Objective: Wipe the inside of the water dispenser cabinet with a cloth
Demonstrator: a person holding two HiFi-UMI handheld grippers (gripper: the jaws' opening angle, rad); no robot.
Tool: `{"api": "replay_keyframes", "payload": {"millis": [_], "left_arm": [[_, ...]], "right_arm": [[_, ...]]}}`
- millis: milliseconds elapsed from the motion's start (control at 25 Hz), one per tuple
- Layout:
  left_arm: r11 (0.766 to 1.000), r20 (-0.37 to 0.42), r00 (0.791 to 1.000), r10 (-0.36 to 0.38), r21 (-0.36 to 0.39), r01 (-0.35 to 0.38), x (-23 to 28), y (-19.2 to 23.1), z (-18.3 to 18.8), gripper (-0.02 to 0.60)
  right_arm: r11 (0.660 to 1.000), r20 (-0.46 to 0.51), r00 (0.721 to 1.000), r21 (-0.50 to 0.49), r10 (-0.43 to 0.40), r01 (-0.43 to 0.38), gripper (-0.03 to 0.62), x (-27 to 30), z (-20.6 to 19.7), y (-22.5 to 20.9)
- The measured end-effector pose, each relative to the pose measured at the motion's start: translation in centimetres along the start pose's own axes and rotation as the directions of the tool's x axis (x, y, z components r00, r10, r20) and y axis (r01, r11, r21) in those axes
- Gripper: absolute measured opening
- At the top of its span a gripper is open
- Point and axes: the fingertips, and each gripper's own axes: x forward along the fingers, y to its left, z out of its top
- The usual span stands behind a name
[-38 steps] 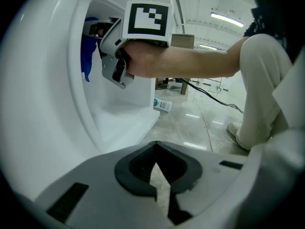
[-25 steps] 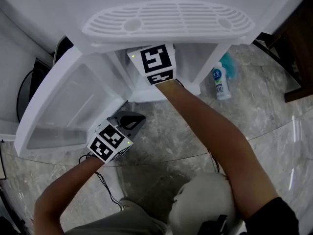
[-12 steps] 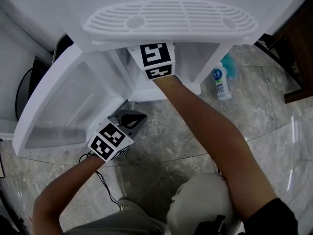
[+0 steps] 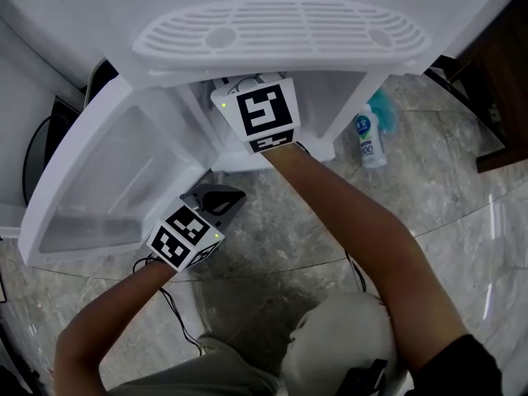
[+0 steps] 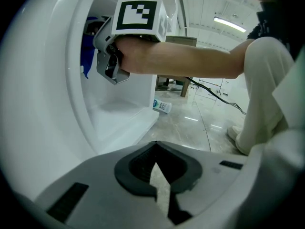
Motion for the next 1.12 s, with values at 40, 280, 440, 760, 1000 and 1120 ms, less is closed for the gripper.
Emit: {"api": "replay_keyframes", "payload": {"millis": [40,280,440,760,1000,1120], "left_arm": [[1.0,0.002,1.0,-0.002,0.0,0.002,0.1,-0.1,0.1,0.008],[0.999,0.013,1.0,0.008,-0.038,-0.007,0.1,0.5,0.2,0.008],[0.991,0.042,0.999,0.035,-0.131,-0.029,0.0,1.5,0.7,0.008],[0.978,0.11,0.991,0.073,-0.204,-0.05,-0.1,2.1,3.3,0.008],[0.985,0.147,0.978,0.149,-0.11,-0.134,-1.1,2.7,4.9,0.008],[0.986,0.148,0.977,0.152,-0.086,-0.14,-1.2,2.5,4.8,0.008]], "right_arm": [[1.0,-0.009,1.0,0.0,-0.007,0.007,0.097,0.3,-0.3,-0.3],[0.999,-0.063,0.997,0.0,-0.039,0.039,0.095,2.2,-1.1,-1.9],[0.996,-0.111,0.991,-0.04,0.078,-0.083,0.095,0.6,-1.2,-0.1],[0.904,-0.291,0.859,0.053,0.421,-0.425,0.095,-6.8,-1.5,4.4],[0.81,-0.463,0.678,0.177,0.57,-0.56,0.095,-15.3,-2.9,5.6],[0.782,-0.531,0.591,0.265,0.607,-0.565,0.095,-18.7,-4.2,5.6]]}}
